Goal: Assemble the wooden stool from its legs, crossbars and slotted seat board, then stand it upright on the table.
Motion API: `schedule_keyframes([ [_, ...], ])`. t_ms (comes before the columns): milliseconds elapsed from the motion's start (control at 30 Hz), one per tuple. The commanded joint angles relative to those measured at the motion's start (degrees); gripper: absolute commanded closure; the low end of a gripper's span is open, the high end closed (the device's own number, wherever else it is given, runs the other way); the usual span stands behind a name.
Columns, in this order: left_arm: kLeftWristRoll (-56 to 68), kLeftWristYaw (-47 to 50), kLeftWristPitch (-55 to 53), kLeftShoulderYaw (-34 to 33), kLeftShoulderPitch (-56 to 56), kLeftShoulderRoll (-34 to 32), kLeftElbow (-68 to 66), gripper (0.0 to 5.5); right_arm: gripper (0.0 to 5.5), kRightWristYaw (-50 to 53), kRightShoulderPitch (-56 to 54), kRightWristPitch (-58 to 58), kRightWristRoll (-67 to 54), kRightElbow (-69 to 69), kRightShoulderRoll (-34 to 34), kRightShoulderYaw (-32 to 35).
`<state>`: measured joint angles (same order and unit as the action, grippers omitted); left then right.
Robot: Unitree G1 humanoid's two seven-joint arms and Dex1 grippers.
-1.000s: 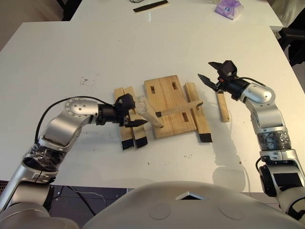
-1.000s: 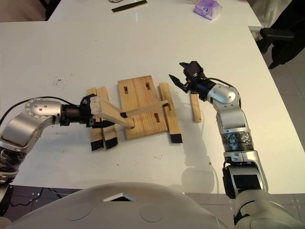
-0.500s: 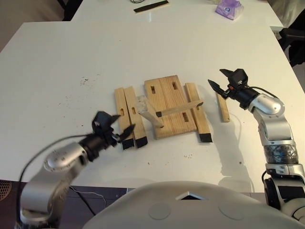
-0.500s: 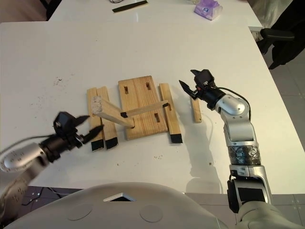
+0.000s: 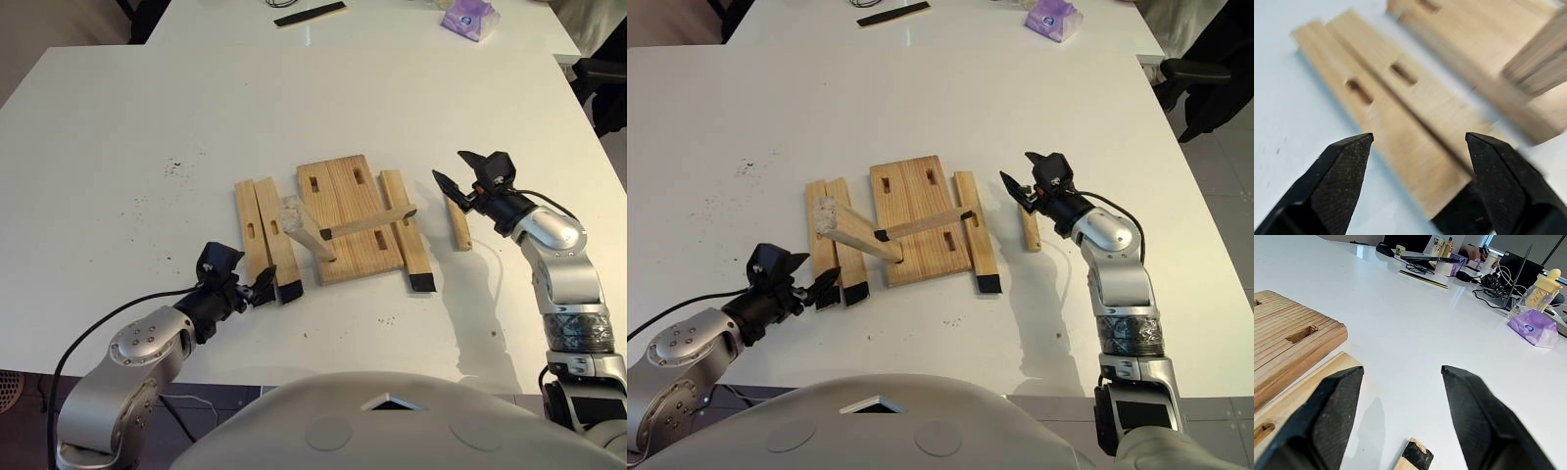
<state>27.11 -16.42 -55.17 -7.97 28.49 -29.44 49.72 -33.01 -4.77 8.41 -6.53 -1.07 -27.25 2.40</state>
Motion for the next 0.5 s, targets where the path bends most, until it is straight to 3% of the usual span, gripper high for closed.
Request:
schedule_keyframes([
  [33, -0.2, -1.7, -2.6, -0.9, 0.1, -3.2, -2.4, 1.99, 2.58, 0.7, 0.5, 0.0, 0.3, -0.5, 0.3, -0.3],
  [233, -3.9, -7.0, 2.8, 2.4, 4.0, -9.8, -6.4, 1.99, 2.58, 1.9, 2.0, -0.1, 0.5, -1.2, 0.9, -0.5],
  [500, -2.8, -13.8, 5.5, -4.0, -2.9, -15.8, -16.3, 1.99, 2.58, 3.2, 3.2, 0.2, 1.0, -2.5, 1.2, -1.1],
])
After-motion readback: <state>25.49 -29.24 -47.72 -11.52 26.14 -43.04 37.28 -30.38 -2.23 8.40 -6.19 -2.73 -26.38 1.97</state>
